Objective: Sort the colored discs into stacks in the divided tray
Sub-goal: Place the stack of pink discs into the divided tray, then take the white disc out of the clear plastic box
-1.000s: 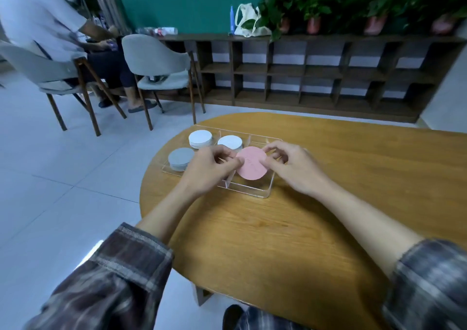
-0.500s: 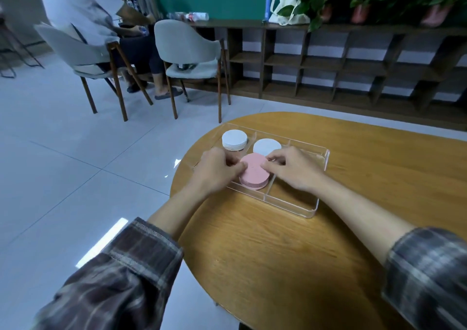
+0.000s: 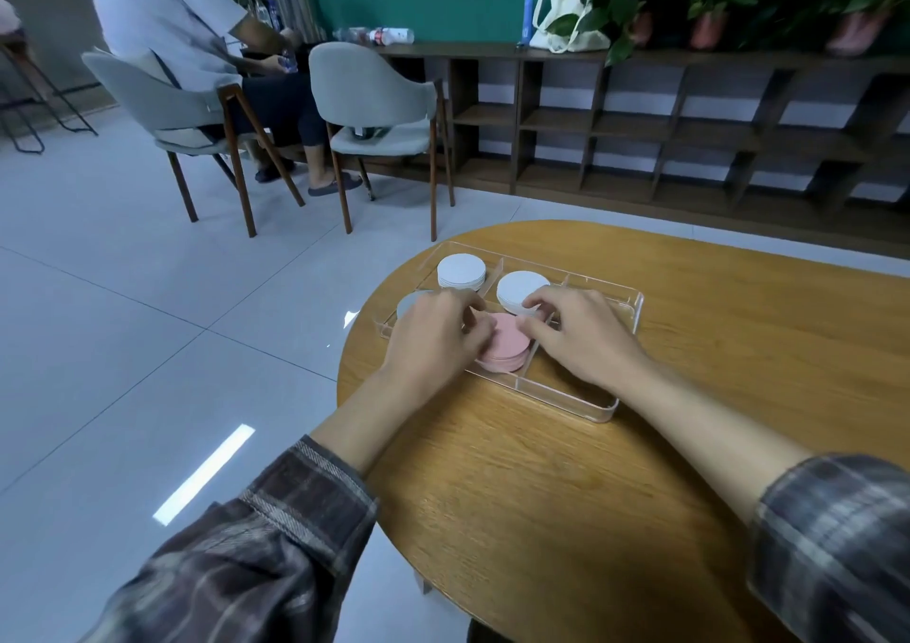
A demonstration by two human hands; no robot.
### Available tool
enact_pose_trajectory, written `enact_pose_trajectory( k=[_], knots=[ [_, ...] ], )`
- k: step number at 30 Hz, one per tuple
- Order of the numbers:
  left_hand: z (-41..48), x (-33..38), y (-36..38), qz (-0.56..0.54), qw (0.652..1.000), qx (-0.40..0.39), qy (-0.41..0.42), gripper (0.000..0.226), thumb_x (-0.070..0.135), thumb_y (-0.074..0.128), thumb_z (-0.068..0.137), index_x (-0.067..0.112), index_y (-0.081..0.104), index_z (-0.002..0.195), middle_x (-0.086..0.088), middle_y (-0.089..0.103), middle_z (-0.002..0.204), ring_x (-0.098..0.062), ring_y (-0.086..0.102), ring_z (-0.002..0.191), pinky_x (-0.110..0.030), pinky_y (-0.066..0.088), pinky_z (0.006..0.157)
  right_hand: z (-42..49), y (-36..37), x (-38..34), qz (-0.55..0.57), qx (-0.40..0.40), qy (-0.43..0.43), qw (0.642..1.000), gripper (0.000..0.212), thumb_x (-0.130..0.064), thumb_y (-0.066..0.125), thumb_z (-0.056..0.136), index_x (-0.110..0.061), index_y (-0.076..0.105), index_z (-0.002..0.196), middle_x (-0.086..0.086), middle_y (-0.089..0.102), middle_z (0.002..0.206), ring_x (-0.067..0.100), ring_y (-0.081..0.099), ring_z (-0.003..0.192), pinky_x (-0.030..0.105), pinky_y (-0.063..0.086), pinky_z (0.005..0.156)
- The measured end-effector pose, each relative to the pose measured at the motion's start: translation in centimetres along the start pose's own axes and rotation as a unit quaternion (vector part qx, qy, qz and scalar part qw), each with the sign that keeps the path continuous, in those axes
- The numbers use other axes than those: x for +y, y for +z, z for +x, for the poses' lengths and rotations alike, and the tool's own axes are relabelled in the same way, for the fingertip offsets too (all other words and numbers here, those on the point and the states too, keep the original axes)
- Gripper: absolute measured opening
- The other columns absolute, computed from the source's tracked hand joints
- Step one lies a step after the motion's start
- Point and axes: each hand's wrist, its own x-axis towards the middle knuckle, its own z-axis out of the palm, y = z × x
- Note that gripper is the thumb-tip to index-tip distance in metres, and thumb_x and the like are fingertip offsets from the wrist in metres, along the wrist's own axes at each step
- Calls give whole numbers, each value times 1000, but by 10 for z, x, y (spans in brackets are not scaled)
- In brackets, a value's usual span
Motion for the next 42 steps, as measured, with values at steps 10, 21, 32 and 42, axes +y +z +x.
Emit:
enact_pose_trajectory(
  k=[10, 21, 32, 42],
  knots=[
    [-11, 84, 1, -28, 987, -87, 131, 38, 44, 71, 94, 23, 68, 125, 6, 70, 110, -11, 66, 99, -42, 56, 90, -73, -77, 34, 13, 44, 16, 999, 29, -33, 68, 94, -32, 66, 123, -20, 67, 83, -3, 52, 69, 35, 52, 78],
    [-29, 227, 68, -7, 957, -172, 232, 57, 52, 61, 99, 24, 51, 148, 1, 52, 145, -22, 50, 135, -37, 41, 112, -195, -178, 136, -36, 108, 108, 988, 31, -33, 71, 93, -29, 66, 123, -13, 65, 102, 10, 61, 86, 37, 54, 87],
    [-42, 367, 174, -33, 914, -252, 316, 64, 54, 61, 99, 23, 46, 152, -2, 48, 154, -24, 45, 143, -41, 38, 120, -312, -268, 227, -68, 160, 207, 963, 30, -38, 69, 91, -39, 64, 120, -20, 64, 103, 6, 61, 95, 43, 54, 90],
    [-62, 490, 260, -48, 880, -301, 365, 65, 54, 59, 99, 21, 45, 153, -2, 44, 156, -25, 43, 145, -43, 35, 121, -396, -357, 283, -104, 214, 264, 935, 28, -24, 73, 92, -25, 69, 120, -9, 69, 102, 12, 63, 91, 29, 49, 87]
  ],
)
